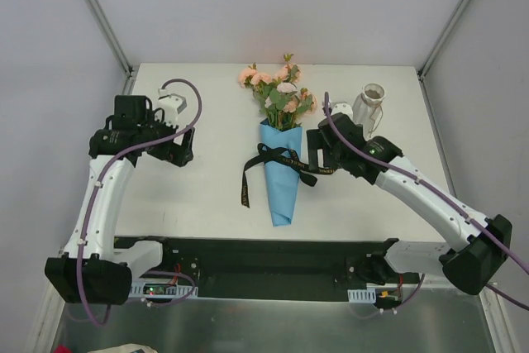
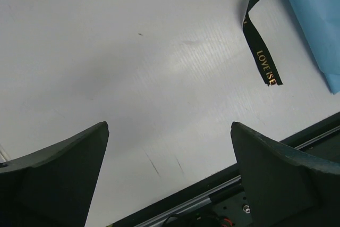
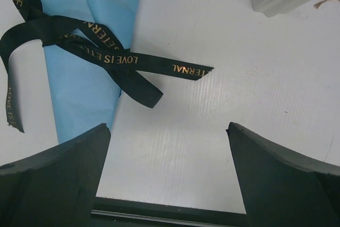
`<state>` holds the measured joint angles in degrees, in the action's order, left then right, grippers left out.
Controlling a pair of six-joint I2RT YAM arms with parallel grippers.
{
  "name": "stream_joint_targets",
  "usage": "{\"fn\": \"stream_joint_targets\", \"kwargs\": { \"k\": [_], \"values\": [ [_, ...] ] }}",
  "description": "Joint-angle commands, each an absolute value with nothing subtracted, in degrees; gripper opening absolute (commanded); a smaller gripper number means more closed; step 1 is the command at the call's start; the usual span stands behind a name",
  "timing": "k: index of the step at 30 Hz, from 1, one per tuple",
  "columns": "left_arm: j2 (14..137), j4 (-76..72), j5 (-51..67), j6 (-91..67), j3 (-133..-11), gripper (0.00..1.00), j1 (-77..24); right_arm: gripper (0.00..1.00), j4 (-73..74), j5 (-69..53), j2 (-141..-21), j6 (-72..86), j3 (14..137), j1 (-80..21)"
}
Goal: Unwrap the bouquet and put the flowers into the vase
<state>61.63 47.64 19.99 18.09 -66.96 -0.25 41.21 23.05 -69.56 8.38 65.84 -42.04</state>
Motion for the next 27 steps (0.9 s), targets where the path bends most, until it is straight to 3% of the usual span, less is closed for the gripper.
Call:
{"fn": "stream_joint_targets", "kwargs": {
  "k": [1,15,27],
  "values": [
    [65.2,49.1,21.4,20.3,-70.3,0.99,-5.8,0.96,41.0,23.3,-70.9,10.2,67.4,-41.6],
    [83.1,46.3,16.7,21.8,-78.5,0.99,-24.9,0.96,40.1,21.1,-67.6,14.9,59.3,-31.6],
    [99.9,36.8,16.1,24.9,-80.9,0.99,-31.7,0.95,36.3,23.6,-57.5,15.4,51.0,-31.2]
  ]
}}
